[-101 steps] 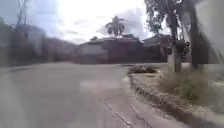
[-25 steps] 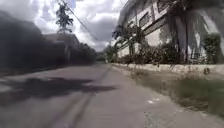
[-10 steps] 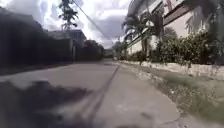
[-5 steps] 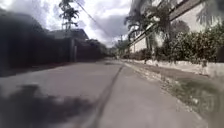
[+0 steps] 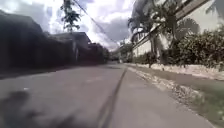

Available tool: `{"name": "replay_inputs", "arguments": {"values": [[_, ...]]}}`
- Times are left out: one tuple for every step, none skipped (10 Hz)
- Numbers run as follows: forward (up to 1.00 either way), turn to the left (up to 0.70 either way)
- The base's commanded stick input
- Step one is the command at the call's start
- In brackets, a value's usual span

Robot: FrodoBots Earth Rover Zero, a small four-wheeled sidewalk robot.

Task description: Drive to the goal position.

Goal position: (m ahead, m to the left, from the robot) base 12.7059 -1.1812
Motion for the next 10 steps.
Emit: {"name": "replay_inputs", "arguments": {"values": [[1.0, -0.04], [1.0, -0.04], [1.0, -0.04], [1.0, -0.04], [1.0, -0.14], [1.0, -0.35], [1.0, -0.4], [1.0, -0.37], [1.0, -0.2], [1.0, -0.08]]}}
